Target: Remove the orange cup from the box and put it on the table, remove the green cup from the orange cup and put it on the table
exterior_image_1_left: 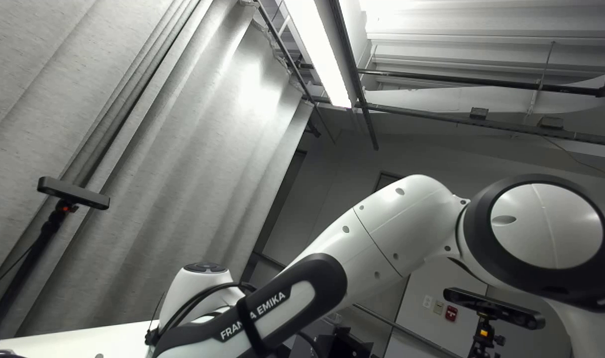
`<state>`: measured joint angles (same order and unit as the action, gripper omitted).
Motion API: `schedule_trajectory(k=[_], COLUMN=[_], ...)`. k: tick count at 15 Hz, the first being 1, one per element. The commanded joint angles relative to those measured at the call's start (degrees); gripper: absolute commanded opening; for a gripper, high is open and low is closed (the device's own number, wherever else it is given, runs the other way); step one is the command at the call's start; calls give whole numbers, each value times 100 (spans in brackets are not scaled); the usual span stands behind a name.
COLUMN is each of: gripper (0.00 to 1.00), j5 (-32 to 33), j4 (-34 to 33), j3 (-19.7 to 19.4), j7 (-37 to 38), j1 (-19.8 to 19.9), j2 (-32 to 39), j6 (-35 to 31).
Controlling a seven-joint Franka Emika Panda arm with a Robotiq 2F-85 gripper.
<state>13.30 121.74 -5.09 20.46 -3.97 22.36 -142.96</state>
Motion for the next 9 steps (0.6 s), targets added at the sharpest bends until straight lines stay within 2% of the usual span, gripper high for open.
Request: schedule_trajectory(k=[1,9], gripper=[0,1], j5=[-118,55], j4=[37,99], j3=[-45,-158], j7=[-43,212], j1=[-2,-130], j2=[-62,-165], j6=[-120,-95])
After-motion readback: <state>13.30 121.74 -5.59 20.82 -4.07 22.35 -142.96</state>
